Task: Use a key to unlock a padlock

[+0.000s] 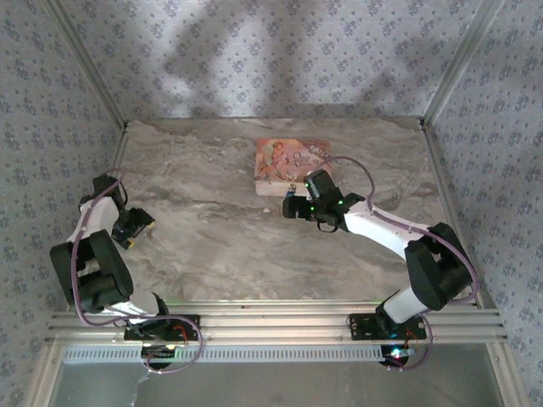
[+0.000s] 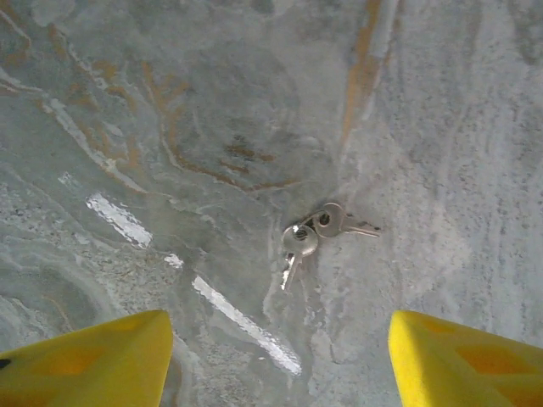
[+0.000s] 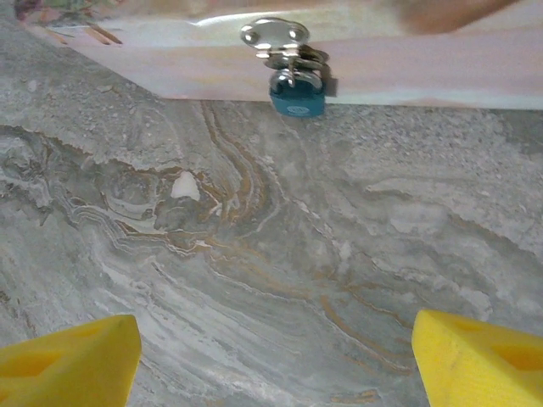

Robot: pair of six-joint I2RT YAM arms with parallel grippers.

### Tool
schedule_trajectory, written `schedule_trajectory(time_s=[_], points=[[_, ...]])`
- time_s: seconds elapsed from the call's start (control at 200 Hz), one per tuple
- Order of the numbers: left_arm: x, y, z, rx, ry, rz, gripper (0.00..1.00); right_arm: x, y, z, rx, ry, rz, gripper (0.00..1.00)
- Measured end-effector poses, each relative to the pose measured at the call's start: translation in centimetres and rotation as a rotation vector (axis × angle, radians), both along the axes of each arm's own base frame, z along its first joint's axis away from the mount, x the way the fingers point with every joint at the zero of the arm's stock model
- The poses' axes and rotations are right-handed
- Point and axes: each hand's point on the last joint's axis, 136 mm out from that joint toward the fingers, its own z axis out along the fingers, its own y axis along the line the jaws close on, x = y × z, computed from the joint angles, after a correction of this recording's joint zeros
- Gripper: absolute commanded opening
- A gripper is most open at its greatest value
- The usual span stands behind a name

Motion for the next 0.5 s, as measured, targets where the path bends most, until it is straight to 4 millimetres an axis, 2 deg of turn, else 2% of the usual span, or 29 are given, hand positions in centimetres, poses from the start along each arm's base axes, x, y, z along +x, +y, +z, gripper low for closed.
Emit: schedule_trajectory(time_s=[0.255,0.5], points=[[0.8,-0.1,-0.6,-0.005,-0.021,-0.051,0.4,0.5,0.3,0.6,-0.02,-0.044,0.044,0.84],[1.2,-0.1,-2.3,-0.02,0.006,-0.078,0.39,0.8,0.1,0.7,-0.044,-0.067,0.06,0.84]])
